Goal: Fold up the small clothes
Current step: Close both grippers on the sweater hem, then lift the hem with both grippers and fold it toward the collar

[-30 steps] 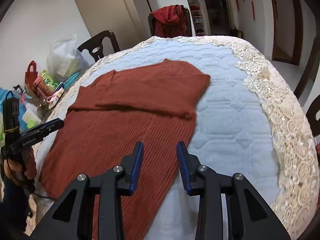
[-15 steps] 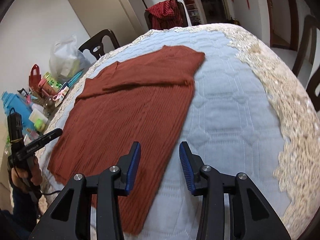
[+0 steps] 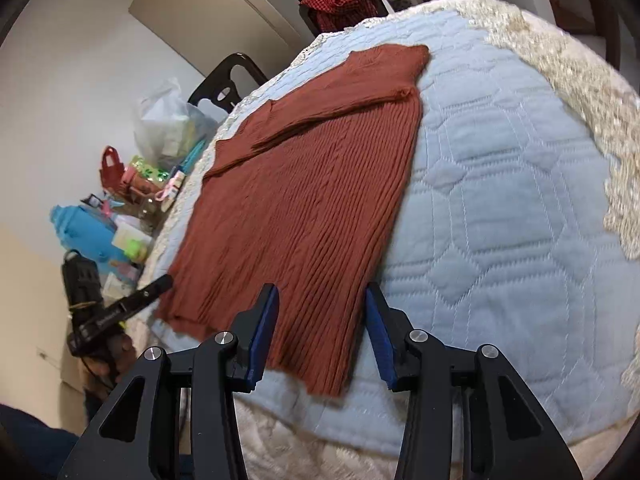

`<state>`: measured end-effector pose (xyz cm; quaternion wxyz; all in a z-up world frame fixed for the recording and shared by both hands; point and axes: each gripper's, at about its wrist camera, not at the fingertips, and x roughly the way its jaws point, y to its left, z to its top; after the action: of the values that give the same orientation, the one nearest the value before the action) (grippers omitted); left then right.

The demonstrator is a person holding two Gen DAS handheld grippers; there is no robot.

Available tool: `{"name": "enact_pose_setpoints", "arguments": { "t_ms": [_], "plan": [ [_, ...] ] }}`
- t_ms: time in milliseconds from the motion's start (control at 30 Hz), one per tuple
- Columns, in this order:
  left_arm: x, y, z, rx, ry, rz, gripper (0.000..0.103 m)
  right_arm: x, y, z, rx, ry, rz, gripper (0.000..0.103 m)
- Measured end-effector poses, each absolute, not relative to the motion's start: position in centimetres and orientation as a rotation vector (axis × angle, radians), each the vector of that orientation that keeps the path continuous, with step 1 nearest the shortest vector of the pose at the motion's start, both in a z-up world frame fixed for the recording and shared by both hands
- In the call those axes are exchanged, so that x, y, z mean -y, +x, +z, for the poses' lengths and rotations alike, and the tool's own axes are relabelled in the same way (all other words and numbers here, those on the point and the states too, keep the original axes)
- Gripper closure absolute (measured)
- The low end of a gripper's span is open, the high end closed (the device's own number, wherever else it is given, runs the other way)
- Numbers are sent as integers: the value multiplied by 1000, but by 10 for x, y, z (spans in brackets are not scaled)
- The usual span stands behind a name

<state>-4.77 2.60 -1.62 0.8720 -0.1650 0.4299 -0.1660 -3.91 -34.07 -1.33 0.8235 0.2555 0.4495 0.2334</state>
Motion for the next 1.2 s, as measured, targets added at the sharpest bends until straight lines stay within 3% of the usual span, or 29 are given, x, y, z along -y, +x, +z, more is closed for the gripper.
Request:
{"name": "enact_pose_setpoints", "arguments": {
  "t_ms": [133,200,267,333,567,1000,1100,1167,1200],
  "plan": [
    [-20,-47,-16,-894,-329,-346,57,338,-40,-14,-958,555,504,59],
    [-17,-45,-17,-900,-324,-349,69,336,-37,-15,-960,554,499,67],
    [-16,-45,-18,-892,-316,-338,82,332,-35,-17,-967,544,492,87],
    [-19,-44,-20,-896,-334,-351,91,329,-35,-21,-973,540,499,94],
    [-42,-59,-3,-821,-386,-382,94,346,-52,0,-880,547,515,97],
    [-48,-64,-24,-892,-382,-387,91,369,-59,-22,-952,582,469,95],
    [-45,-64,-21,-891,-378,-403,75,368,-58,-20,-961,569,472,94],
    [-39,-64,-19,-882,-364,-419,60,366,-58,-19,-960,566,479,88],
    [-35,-64,-18,-880,-343,-416,58,364,-58,-19,-958,560,483,87]
  ]
}}
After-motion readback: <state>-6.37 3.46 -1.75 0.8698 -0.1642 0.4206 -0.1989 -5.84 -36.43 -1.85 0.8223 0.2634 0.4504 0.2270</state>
